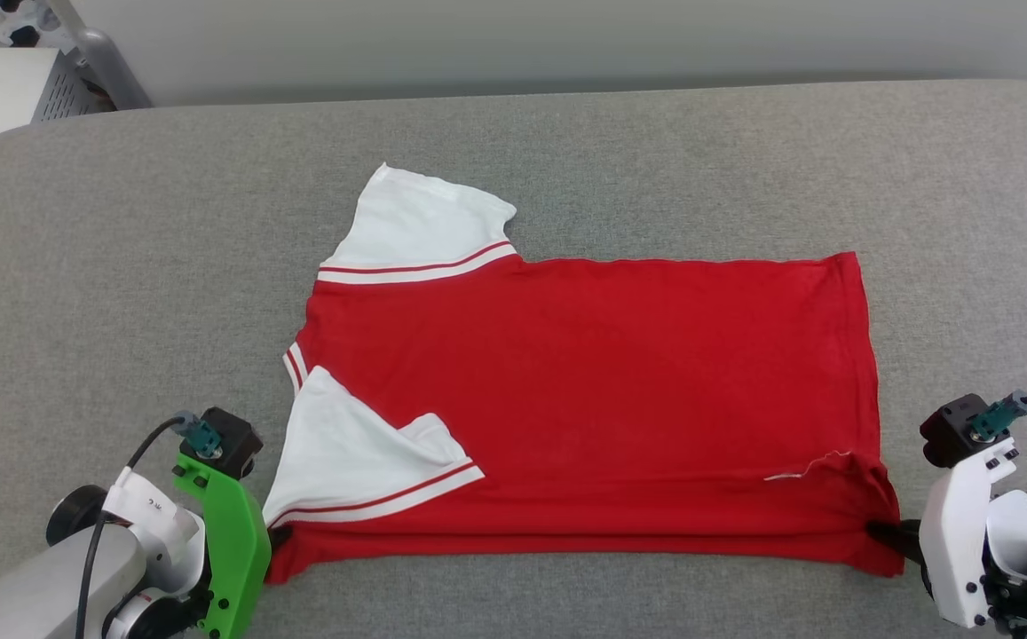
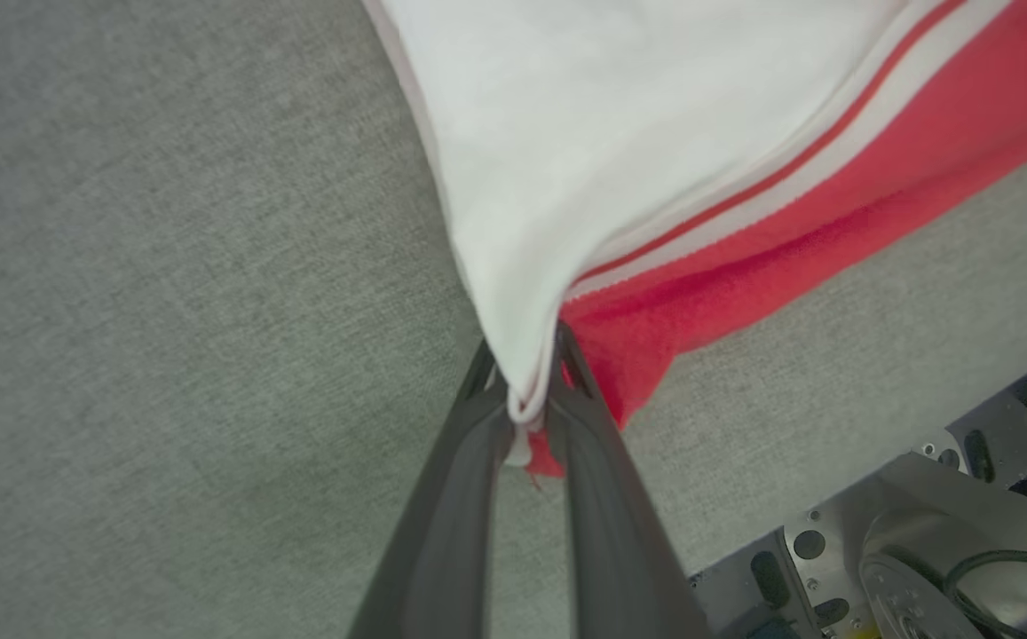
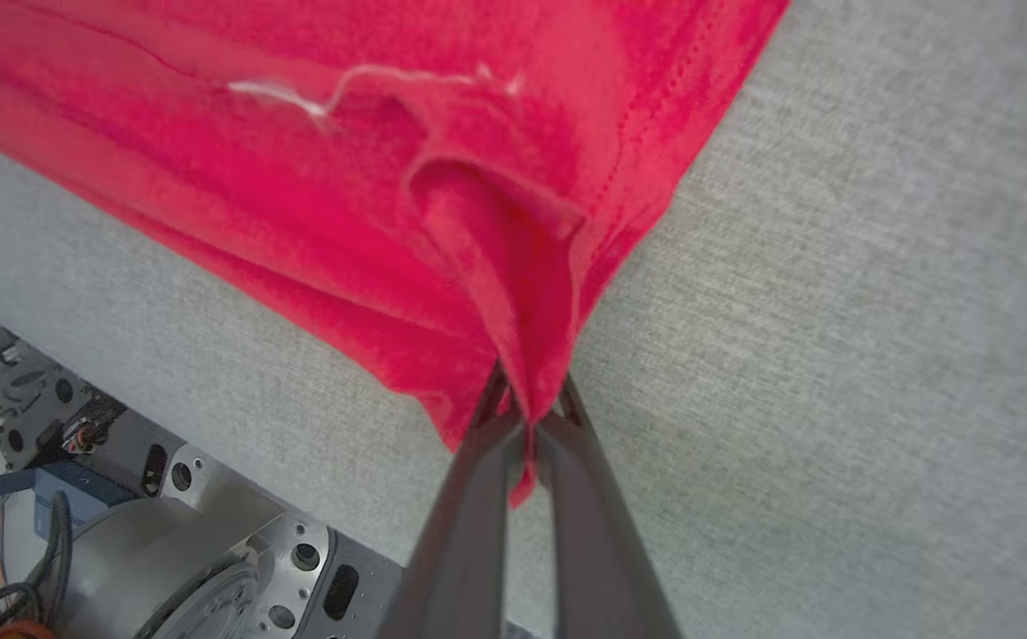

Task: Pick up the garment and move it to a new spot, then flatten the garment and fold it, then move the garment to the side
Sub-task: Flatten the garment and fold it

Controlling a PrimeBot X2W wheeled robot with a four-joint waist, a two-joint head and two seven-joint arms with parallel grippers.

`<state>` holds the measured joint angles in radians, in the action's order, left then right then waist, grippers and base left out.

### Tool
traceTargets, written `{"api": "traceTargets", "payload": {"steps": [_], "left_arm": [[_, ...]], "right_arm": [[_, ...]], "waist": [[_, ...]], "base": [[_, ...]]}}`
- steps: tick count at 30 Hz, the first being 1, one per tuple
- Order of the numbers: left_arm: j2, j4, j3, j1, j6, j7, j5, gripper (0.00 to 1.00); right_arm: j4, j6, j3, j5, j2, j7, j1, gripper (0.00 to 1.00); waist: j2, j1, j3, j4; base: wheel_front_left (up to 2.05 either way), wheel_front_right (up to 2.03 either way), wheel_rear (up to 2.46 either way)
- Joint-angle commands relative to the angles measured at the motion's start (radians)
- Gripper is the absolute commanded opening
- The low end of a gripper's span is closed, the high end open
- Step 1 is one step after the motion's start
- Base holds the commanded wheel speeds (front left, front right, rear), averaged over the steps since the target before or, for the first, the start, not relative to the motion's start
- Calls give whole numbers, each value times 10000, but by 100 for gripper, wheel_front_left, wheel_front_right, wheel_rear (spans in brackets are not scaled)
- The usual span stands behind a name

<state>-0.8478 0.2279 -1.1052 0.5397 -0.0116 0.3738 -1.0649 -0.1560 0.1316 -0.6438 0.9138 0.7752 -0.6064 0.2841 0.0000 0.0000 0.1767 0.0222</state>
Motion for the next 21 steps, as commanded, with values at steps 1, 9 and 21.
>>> {"api": "traceTargets", "payload": {"steps": [1,9,21], "left_arm": [[-17,223,26,-98,121,-124,20,0],[-165,232,222,19,92,-779,253,100],[-141,267,1273,1515,722,-2695,1369,100]], "right_arm": [[-142,-9,138,-97,-91,224,-147,5],[138,-9,877,-384,-503,1621,-615,100],[1182,-9,4212,-2810,-2489,5338,-1411,100]], "waist": [[0,0,11,18],[0,0,-538,101],[0,0,-395,-325]], "base": [[0,0,0],[0,0,0],[0,0,0]]}}
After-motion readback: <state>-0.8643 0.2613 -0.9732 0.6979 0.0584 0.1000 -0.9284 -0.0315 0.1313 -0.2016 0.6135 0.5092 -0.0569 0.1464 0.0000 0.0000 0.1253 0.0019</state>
